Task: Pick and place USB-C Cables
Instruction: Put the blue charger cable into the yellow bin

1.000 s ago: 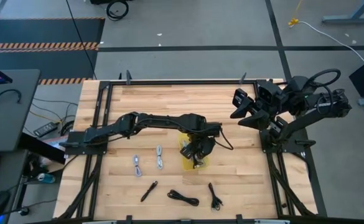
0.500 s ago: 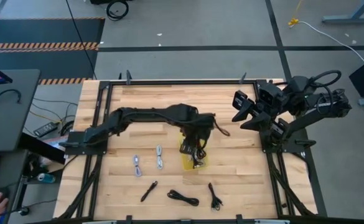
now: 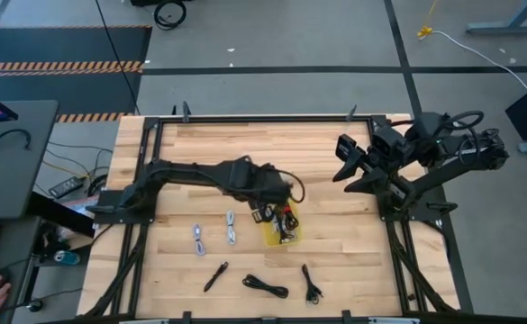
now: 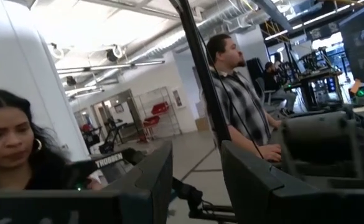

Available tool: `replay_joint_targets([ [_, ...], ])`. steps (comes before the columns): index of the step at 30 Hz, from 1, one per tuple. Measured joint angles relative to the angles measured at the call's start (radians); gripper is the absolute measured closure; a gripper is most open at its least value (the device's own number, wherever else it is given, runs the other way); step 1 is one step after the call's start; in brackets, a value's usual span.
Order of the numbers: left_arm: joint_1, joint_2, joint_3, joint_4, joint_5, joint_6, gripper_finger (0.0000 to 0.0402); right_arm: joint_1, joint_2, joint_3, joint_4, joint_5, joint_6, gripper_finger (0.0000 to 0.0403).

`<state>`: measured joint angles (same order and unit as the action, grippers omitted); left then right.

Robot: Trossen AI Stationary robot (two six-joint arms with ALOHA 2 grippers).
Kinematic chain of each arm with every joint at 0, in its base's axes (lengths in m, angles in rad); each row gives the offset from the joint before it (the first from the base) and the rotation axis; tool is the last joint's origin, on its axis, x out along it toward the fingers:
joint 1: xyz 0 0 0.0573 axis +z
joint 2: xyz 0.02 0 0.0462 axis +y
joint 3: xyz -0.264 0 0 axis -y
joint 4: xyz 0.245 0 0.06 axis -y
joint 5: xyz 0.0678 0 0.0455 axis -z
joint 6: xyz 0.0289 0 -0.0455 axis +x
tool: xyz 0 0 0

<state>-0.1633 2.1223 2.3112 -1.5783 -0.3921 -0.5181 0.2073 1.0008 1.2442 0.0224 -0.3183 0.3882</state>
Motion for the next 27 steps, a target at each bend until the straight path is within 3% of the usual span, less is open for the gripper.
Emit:
replay_joint_targets([
  [6,-0.052,-0.011,-0.13,0.009,-0.003,-0.226,0.0219,0.0,-0.005,0.0,-0.042,-0.007,-0.025,0.0261],
  [14,-0.129,-0.072,-0.429,0.03,0.104,-0.552,0.0219,0.0,-0.005,0.0,-0.046,-0.05,-0.024,0.0261],
  [23,-0.208,-0.21,-0.742,0.417,0.17,-0.898,0.0219,0.0,-0.005,0.0,-0.049,-0.051,-0.025,0.0261],
  [27,-0.239,-0.212,-0.811,0.409,0.192,-1.019,0.0219,0.0,-0.005,0.0,-0.064,-0.051,-0.025,0.0261],
])
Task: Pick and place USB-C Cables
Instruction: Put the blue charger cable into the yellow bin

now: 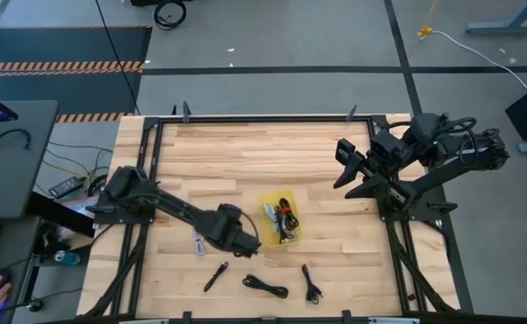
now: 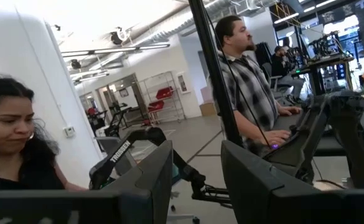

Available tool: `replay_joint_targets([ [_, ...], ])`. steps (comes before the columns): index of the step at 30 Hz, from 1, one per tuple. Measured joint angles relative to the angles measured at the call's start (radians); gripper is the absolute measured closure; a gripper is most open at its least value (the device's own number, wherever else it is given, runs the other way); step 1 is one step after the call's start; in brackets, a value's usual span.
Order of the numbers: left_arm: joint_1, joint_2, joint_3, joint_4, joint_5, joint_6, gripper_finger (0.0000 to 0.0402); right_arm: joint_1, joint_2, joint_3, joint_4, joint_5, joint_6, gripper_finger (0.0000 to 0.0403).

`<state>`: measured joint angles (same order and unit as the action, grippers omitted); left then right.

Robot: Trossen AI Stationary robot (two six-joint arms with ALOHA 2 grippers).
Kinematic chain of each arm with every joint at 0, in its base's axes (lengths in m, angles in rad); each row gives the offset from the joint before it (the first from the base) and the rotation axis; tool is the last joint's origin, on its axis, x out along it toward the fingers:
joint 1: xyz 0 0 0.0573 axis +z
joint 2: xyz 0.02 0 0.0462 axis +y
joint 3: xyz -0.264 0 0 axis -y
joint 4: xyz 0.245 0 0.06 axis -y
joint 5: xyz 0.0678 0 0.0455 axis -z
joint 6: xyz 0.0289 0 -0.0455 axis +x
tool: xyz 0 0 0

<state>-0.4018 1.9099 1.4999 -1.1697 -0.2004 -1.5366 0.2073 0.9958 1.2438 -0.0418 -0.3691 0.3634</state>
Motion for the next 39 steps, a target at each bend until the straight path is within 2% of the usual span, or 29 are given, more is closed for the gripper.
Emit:
replay_joint_targets([
  [3,-0.009,0.0,-0.045,0.028,0.03,-0.107,0.0219,0.0,0.0,0.0,-0.008,0.0,0.0,0.0261],
  [6,-0.004,0.0,-0.088,0.127,0.03,-0.212,0.0219,0.0,0.0,0.0,-0.019,0.0,0.0,0.0261],
  [10,0.019,0.0,-0.121,0.238,-0.039,-0.289,0.0219,0.0,-0.001,0.0,-0.034,0.0,0.0,0.0261],
  [12,0.038,0.0,-0.129,0.244,-0.066,-0.31,0.0219,0.0,-0.001,0.0,-0.057,-0.01,-0.009,0.0261],
  [24,0.085,0.001,-0.134,0.175,-0.046,-0.262,0.0252,0.0,-0.015,0.0,-0.165,-0.027,-0.054,0.0261],
  [39,0.067,0.023,-0.133,0.149,-0.022,-0.258,0.0253,0.0,-0.046,0.0,-0.171,-0.027,-0.076,0.0261],
])
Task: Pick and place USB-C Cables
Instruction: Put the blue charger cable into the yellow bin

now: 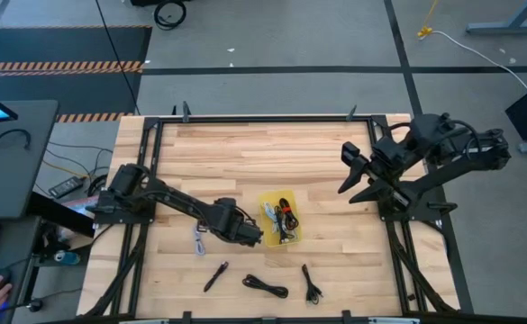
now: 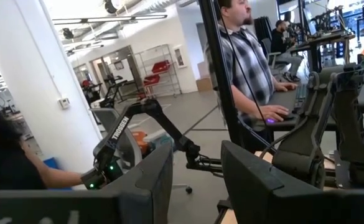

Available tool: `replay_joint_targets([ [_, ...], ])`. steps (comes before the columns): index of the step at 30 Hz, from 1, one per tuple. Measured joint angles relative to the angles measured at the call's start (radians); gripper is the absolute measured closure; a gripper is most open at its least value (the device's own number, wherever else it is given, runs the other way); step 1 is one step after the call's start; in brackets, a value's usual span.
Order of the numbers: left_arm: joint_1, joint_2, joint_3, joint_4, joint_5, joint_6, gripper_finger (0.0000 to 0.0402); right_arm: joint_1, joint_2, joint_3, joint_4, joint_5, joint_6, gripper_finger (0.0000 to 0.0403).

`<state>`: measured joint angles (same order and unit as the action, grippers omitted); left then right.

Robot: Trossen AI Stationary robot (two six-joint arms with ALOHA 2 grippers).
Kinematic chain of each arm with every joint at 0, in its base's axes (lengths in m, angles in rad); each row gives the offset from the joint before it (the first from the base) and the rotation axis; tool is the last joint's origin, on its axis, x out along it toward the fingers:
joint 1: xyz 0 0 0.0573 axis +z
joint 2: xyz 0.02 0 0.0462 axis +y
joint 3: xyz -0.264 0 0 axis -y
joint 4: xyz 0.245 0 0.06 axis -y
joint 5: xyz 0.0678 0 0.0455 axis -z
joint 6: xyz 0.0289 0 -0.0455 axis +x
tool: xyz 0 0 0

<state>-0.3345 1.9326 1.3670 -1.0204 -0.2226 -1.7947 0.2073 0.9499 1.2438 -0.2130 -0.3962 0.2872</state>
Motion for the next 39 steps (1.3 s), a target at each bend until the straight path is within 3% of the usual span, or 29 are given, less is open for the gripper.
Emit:
replay_joint_targets([
  [14,0.0,0.091,0.0,0.088,0.011,0.008,0.0258,0.0,-0.016,0.0,-0.004,0.0,-0.002,0.0261],
  [18,0.001,0.096,0.0,0.097,0.01,0.05,0.0296,0.0,-0.02,0.0,-0.005,0.0,-0.002,0.0261],
  [22,0.002,0.096,0.0,0.098,0.009,0.099,0.0371,0.0,-0.024,0.0,-0.006,0.0,-0.002,0.0261],
  [27,0.002,0.095,0.003,0.091,0.01,0.112,0.0378,0.0,-0.027,0.0,-0.007,0.0,-0.002,0.0261],
  [34,-0.007,0.075,0.156,-0.212,0.0,0.105,0.0378,0.0,-0.026,0.0,-0.006,0.01,0.005,0.0261],
  [39,-0.007,0.063,0.356,-0.348,-0.143,0.074,0.0378,0.0,-0.026,0.0,-0.006,0.012,0.005,0.0261],
])
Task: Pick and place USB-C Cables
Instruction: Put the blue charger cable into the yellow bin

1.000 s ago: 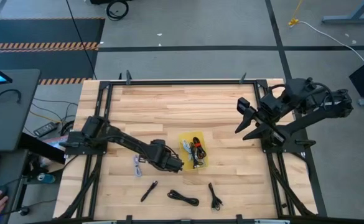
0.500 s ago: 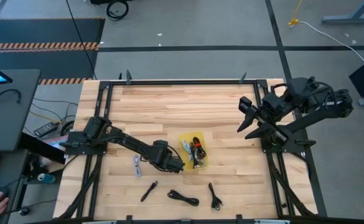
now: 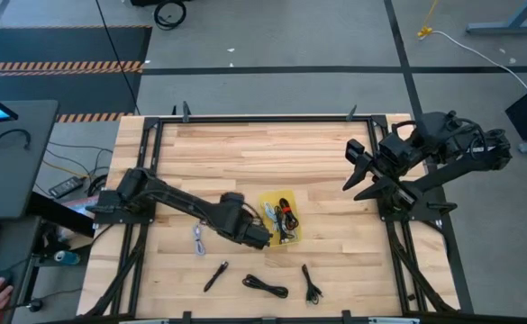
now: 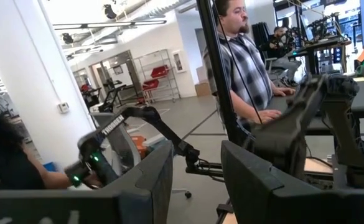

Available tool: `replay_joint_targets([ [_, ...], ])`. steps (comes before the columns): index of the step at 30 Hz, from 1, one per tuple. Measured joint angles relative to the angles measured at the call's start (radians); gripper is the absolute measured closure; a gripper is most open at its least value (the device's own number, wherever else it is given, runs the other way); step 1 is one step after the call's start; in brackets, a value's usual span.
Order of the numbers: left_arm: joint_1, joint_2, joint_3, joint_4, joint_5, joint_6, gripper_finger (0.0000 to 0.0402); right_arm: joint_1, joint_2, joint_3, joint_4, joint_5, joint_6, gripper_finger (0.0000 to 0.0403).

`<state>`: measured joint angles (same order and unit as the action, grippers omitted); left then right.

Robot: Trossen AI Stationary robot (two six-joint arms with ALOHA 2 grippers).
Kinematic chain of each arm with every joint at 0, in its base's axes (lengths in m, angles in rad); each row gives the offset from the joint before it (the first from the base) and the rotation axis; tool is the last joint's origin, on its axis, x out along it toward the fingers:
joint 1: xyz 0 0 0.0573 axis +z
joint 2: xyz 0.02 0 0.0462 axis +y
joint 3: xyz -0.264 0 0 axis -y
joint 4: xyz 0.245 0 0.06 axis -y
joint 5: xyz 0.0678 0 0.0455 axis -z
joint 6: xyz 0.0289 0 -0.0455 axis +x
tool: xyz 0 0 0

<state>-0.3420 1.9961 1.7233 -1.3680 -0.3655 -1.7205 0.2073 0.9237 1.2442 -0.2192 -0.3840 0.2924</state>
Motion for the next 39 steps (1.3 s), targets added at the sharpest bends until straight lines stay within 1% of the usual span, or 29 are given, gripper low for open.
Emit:
replay_joint_targets([
  [2,0.001,0.0,0.081,0.016,-0.092,0.01,0.0378,0.0,0.0,0.0,0.0,0.0,-0.005,0.0261],
  [5,0.006,-0.002,0.156,0.092,-0.215,0.069,0.0378,0.0,0.0,0.0,0.0,0.0,-0.005,0.0261],
  [8,0.014,-0.002,0.198,0.148,-0.293,0.133,0.0378,0.0,0.0,0.0,-0.001,0.0,-0.007,0.0261],
  [10,0.025,-0.002,0.201,0.209,-0.31,0.168,0.0378,0.0,0.0,0.0,-0.005,0.0,-0.008,0.0261],
  [15,0.053,0.016,0.202,0.346,-0.314,0.239,0.0378,0.0,0.0,0.0,-0.01,-0.002,-0.008,0.0261],
  [18,0.067,0.051,0.201,0.406,-0.308,0.248,0.0378,0.0,0.0,0.0,-0.021,-0.005,-0.008,0.0261],
  [25,0.072,0.163,0.199,0.494,-0.2,0.208,0.0378,0.0,-0.002,0.0,-0.033,-0.013,-0.008,0.0261],
  [27,0.07,0.188,0.199,0.543,-0.178,0.187,0.0378,0.0,-0.003,0.0,-0.041,-0.02,-0.008,0.0261],
  [30,0.068,0.205,0.2,0.576,-0.167,0.168,0.0378,0.0,-0.004,0.0,-0.049,-0.031,-0.008,0.0261],
  [34,0.069,0.22,0.201,0.558,-0.165,0.135,0.0378,0.0,-0.009,0.0,-0.062,-0.031,-0.008,0.0261],
  [39,0.069,0.223,0.2,0.543,-0.164,0.128,0.0378,0.0,-0.016,0.0,-0.07,-0.032,-0.008,0.0261],
])
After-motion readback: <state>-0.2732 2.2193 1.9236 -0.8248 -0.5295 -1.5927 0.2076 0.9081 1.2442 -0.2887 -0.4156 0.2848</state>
